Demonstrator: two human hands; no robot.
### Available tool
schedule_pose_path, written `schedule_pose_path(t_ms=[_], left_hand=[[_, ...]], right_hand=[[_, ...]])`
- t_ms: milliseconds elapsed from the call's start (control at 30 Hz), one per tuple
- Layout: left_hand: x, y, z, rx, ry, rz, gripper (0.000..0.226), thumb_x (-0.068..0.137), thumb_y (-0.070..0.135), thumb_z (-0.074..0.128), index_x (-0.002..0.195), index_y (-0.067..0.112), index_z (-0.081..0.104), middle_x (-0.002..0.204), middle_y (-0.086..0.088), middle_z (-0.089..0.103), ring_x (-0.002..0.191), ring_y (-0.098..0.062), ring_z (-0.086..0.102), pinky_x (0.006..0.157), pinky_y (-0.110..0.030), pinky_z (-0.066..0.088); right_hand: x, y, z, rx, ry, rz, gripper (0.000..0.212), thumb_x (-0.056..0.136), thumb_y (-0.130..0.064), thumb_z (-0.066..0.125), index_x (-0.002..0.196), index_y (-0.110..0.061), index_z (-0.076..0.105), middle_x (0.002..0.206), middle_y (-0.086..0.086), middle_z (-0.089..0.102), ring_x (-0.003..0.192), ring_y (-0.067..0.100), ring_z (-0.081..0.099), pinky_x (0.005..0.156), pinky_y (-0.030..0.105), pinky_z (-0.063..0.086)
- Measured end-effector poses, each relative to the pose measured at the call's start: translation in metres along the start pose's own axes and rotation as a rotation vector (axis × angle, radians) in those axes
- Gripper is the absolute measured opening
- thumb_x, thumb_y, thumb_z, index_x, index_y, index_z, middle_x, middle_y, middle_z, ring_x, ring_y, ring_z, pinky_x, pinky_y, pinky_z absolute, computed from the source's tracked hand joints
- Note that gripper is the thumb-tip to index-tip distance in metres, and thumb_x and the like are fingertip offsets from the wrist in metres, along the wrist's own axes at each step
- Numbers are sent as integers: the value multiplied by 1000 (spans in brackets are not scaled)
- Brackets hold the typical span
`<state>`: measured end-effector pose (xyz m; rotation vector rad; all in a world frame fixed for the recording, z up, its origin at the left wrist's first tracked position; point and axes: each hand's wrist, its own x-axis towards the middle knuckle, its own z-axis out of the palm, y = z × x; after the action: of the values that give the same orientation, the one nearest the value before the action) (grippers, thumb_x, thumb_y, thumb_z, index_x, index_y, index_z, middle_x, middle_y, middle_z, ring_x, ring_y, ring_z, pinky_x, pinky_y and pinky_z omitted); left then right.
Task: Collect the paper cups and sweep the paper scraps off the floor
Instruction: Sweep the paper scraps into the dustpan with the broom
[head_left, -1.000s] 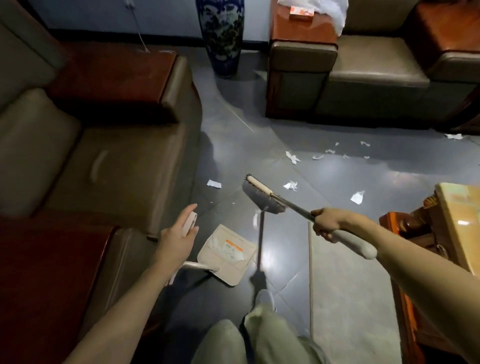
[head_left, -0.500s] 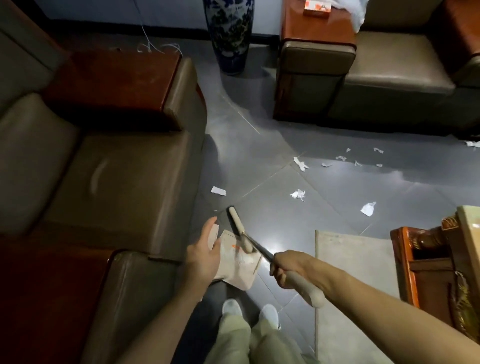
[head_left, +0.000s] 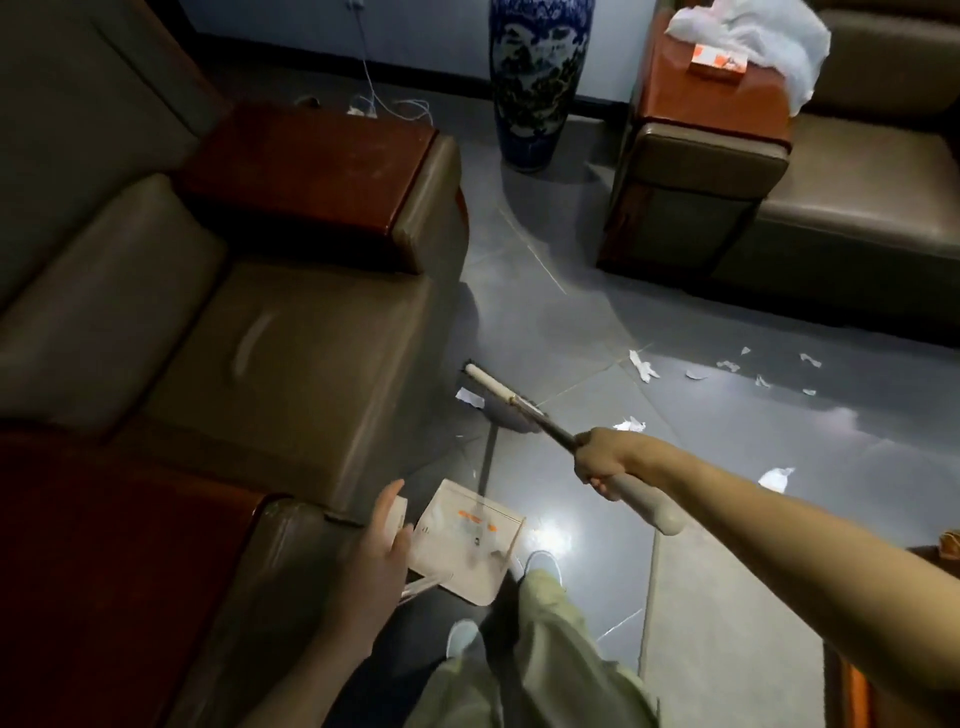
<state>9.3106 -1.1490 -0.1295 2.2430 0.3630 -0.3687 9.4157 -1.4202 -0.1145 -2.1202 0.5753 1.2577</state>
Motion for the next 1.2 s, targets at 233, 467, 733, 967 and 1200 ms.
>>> schedule_pose_path(t_ms=[233,467,733,967,1200], left_hand=[[10,0,-21,138,70,-19,44,95,23,54,137,32,45,121,1,65,105,-22,63,76,-20,43],[33,2,-17,149,153,39,43,93,18,57,135,27,49,93,-7,70,81,-22,66,64,-22,43],[38,9,-6,69,112,110,49,93,20,57,139,30,43,113,-14,64,90,-31,64,75,-42,56],[45,27,-6,164,-133,90,46,97,28,49,138,45,37,130,-10,51,115,-29,47,95,-41,41],[91,82,22,198,-253,257,44,97,30,48,137,47,36,125,-10,53,94,-19,52,80,-32,45]], right_hand=[[73,-35,-33,-251,-40,-104,8,80,6,45,80,1,51,58,13,51,41,16,50,38,21,40],[34,-8,-3,-317,-384,-75,57,78,16,45,134,12,35,66,14,52,46,16,56,36,19,44],[-40,26,7,-287,-381,100,61,85,6,41,145,-1,32,44,0,34,32,10,33,37,14,28],[-78,61,1,-2,-236,98,66,88,5,38,145,-27,32,48,2,39,29,9,30,37,12,26],[-80,116,-49,274,-73,101,69,89,5,38,145,-35,29,47,4,36,35,11,31,36,13,26]])
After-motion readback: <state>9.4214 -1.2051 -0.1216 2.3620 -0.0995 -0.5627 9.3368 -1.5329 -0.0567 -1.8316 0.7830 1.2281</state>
